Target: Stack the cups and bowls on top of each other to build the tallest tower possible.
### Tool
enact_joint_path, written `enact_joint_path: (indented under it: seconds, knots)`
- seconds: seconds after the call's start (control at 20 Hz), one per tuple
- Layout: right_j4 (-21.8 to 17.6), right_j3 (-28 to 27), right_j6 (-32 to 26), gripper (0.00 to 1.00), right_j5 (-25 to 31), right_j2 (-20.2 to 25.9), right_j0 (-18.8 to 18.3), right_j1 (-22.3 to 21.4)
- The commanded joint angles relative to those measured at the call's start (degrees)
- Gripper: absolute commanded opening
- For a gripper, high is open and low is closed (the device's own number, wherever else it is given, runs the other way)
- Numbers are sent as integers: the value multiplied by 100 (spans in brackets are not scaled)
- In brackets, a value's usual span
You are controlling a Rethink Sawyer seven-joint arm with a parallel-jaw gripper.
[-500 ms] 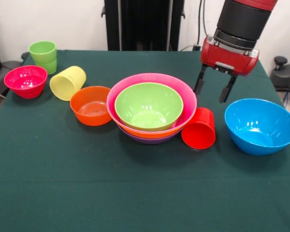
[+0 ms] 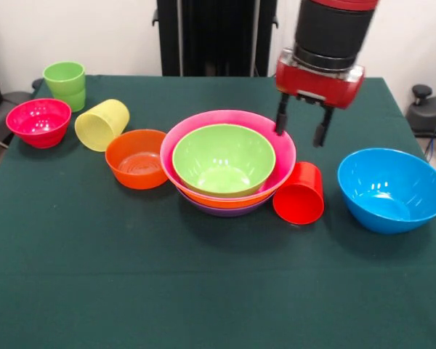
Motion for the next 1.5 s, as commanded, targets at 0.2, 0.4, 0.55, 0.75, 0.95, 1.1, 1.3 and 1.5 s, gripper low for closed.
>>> enact_joint_path:
  seconds: [0.2, 0.4, 0.55, 0.75, 0.95, 1.1, 1.3, 1.5]
  knots:
    - [-909, -90, -1323, 100, 959, 1229, -165, -106]
    - [-1242, -156, -1279, 100, 832, 1187, -119, -209]
    - [-1363, -459, -1343, 100, 1349, 1230, -146, -130]
    - [-1856, -772, -2163, 100, 1388, 1554, -280, 52]
    - [-2080, -769, -2395, 100, 1460, 1897, -380, 142]
    - [-2102, -621, -2193, 100, 1371, 2040, -422, 172]
    - [-2279, -700, -1995, 100, 1401, 2004, -310, 236]
    - [-2385, -726, -1814, 100, 1483, 2000, -210, 246]
